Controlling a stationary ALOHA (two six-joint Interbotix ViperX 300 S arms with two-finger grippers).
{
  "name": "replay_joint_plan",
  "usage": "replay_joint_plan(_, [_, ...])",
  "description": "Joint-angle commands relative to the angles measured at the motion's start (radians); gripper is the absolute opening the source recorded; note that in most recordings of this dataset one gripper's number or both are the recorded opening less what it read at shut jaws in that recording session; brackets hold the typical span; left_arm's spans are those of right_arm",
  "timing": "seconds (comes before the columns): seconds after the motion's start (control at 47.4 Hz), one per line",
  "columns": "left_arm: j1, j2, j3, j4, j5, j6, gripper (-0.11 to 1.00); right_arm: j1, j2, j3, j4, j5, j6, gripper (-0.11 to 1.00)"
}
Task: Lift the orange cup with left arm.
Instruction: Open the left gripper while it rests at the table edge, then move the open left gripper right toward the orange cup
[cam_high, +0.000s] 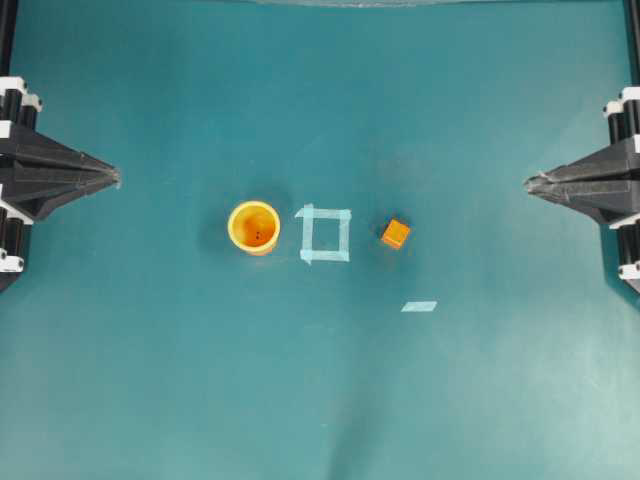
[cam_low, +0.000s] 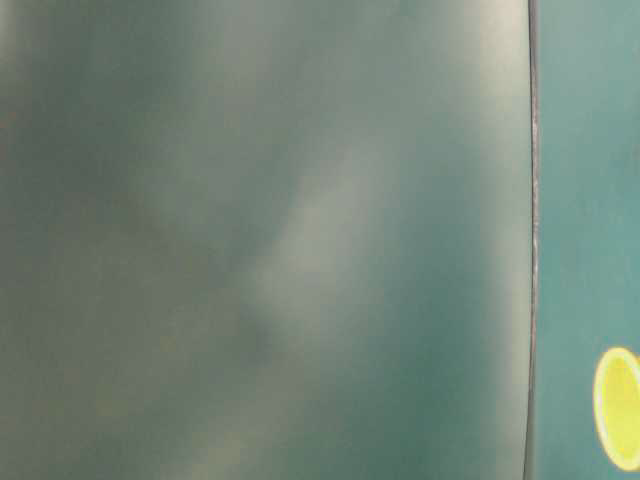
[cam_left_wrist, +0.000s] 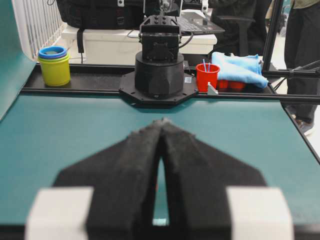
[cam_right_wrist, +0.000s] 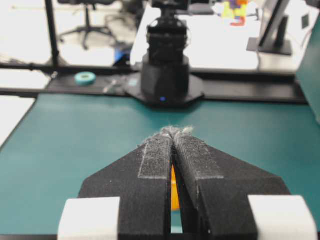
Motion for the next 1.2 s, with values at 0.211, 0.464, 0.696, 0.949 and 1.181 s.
replay_joint_plan(0.211, [-0.002,0.005,-0.015,0.017,0.17,-0.015,0.02,0.002,0.02,-0.051,-0.006,0.002,-0.002,0.0])
replay_joint_plan(0.464, [0.0,0.017,-0.014,0.015,0.219,-0.038,0.02,0.002,0.02,-0.051,-0.008,0.003,-0.002,0.0])
replay_joint_plan(0.696, [-0.002,0.04,-0.011,0.015,0.229,-0.043,0.04,0.0,0.02,-0.052,-0.008,0.003,-0.002,0.0])
replay_joint_plan(0.949, [-0.002,0.115,-0.009,0.015,0.219,-0.043,0.41,0.002,0.02,-0.052,-0.008,0.005,-0.002,0.0])
replay_joint_plan(1.181, [-0.002,0.235,-0.018,0.015,0.173,-0.043,0.76,0.002,0.02,-0.052,-0.008,0.005,-0.002,0.0])
